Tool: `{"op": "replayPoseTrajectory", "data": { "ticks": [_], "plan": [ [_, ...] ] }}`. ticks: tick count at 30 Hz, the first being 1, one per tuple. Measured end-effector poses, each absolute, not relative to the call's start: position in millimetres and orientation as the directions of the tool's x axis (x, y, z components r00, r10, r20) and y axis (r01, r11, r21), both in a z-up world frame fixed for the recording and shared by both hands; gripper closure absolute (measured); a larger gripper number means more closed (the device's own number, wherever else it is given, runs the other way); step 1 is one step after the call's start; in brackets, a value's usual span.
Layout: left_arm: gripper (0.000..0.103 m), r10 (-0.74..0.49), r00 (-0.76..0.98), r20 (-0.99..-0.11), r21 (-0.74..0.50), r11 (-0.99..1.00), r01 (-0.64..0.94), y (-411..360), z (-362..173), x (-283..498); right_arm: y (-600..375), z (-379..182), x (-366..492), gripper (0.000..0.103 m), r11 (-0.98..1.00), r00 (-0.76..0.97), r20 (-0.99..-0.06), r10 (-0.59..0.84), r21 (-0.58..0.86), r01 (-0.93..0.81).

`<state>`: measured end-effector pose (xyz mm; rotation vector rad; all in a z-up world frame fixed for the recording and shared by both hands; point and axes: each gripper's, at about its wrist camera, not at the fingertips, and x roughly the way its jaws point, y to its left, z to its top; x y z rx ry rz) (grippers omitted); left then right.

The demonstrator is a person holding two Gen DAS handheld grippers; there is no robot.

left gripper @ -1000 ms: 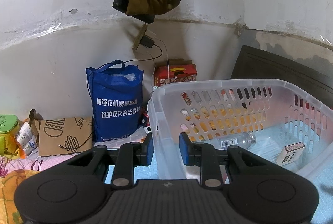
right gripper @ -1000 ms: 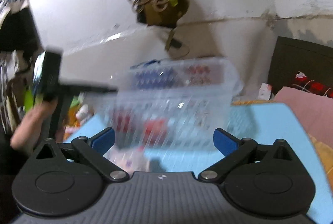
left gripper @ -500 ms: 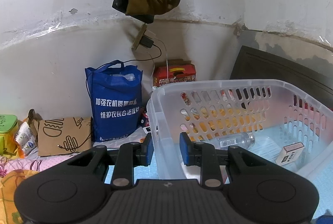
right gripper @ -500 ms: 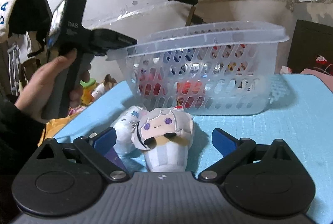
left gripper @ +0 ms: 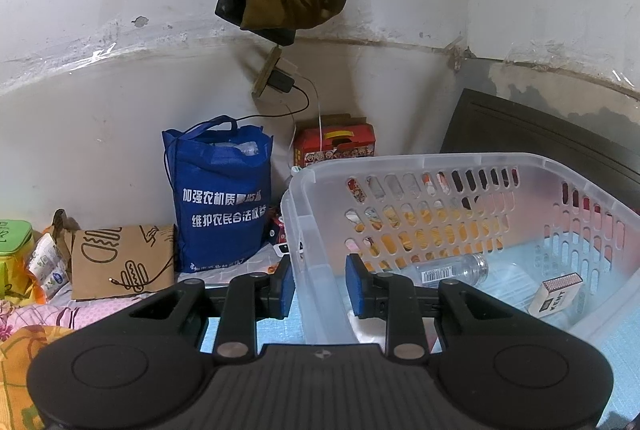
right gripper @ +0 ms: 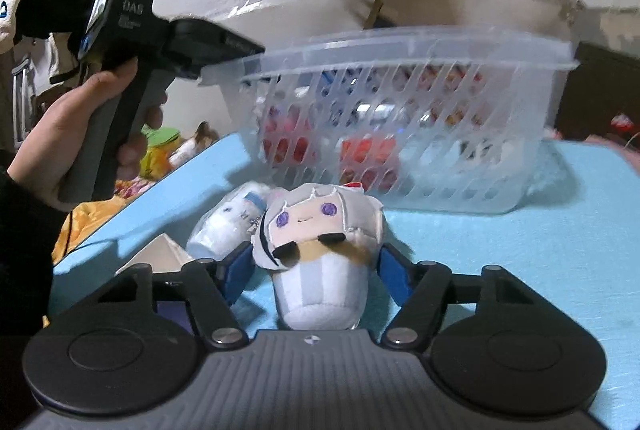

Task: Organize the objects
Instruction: 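Move the right gripper to the white plush doll and close on it, then carry the plush doll over the basket and open the right gripper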

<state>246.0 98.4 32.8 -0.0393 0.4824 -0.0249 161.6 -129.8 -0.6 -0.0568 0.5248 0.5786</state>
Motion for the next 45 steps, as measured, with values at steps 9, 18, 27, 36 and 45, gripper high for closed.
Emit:
{"op": "replayPoseTrajectory", "data": {
  "ticks": [9, 18, 27, 36, 45],
  "plan": [
    [0.072, -0.033, 0.886, -0.462, -0.047, 0.999, 0.013, 96.9, 32.2, 244.2, -162.5, 13.2, 153.9, 0.034, 0.872, 0.762, -0.440, 0.475, 0.118, -0.475],
    [0.072, -0.034, 0.886, -0.462, -0.048, 0.999, 0.013, 97.1, 32.6, 244.3, -179.9, 13.8, 148.9, 0.034, 0.887, 0.780, -0.432, 0.452, 0.128, -0.443],
    [0.071, -0.034, 0.886, -0.463, -0.049, 0.999, 0.012, 97.1, 32.7, 244.2, -194.9, 43.8, 129.0, 0.034, 0.881, 0.806, -0.358, 0.471, 0.141, -0.452],
    [0.071, -0.035, 0.886, -0.462, -0.050, 0.999, 0.014, 97.2, 33.1, 244.8, -195.1, 109.6, 128.6, 0.034, 0.871, 0.838, -0.241, 0.490, 0.093, -0.483],
    [0.071, -0.037, 0.885, -0.463, -0.053, 0.998, 0.014, 98.4, 33.2, 245.5, -167.8, 141.2, 182.3, 0.034, 0.873, 0.835, -0.266, 0.482, 0.061, -0.485]
  ]
}}
